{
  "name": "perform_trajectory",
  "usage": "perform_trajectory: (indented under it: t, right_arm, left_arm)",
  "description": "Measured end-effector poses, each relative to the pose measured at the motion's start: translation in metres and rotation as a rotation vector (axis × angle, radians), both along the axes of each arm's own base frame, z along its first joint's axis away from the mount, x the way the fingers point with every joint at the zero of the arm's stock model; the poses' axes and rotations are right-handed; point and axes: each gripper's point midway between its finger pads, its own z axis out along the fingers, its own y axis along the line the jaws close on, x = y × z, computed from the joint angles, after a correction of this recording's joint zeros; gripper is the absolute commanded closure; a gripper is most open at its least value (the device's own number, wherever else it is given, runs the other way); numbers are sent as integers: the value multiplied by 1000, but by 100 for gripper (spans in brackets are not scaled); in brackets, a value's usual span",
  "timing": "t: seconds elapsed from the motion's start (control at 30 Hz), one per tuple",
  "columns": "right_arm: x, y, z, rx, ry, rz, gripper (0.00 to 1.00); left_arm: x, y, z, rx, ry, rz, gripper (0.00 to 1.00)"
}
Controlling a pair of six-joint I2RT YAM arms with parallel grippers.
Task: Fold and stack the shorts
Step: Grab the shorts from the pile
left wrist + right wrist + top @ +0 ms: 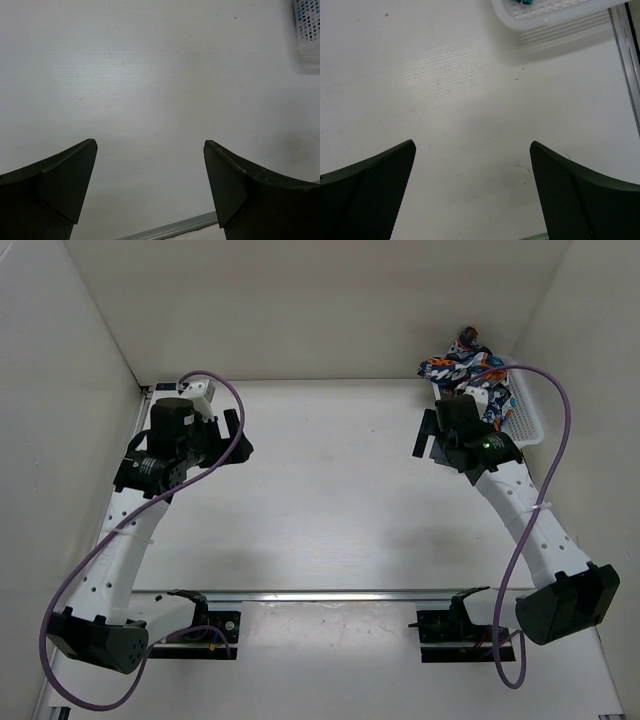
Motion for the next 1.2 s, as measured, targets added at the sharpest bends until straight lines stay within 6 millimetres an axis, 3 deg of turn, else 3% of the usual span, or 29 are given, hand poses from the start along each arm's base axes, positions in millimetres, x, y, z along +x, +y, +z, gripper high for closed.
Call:
perform_trajectory:
  t: [0.13, 0.23, 0.33, 0.43, 0.63, 0.8, 0.9, 1.03, 1.07, 1.2]
  right_arm:
    - [23, -28, 18, -3, -15, -103, 0]
    - [67, -54, 33, 11, -39, -197, 0]
    - [120, -85, 35, 19, -49, -284, 0]
    - [164, -109, 21, 32, -32, -328, 0]
    - [238, -150, -30, 127, 2, -368, 0]
    - [270, -179, -92, 228, 39, -411, 0]
    - [278, -187, -129, 274, 74, -422, 15]
    - [285, -184, -157, 331, 97, -404, 78]
    - [286, -182, -157, 341, 97, -398, 99]
    - [297, -172, -135, 398, 37, -358, 99]
  left_arm:
    - [-2, 0, -7, 6, 36, 1, 0]
    - [-4, 1, -12, 10, 58, 1, 0]
    - [-5, 1, -14, 12, 71, 1, 0]
    - [-4, 2, -16, 21, 84, 7, 0]
    - [10, 8, -16, 43, 104, 37, 0]
    - [27, 8, -31, 54, 165, 51, 0]
    - [35, 7, -41, 61, 199, 54, 0]
    - [42, 6, -45, 53, 222, 54, 0]
    - [44, 5, -44, 49, 221, 52, 0]
    - [49, 2, -38, 35, 208, 43, 0]
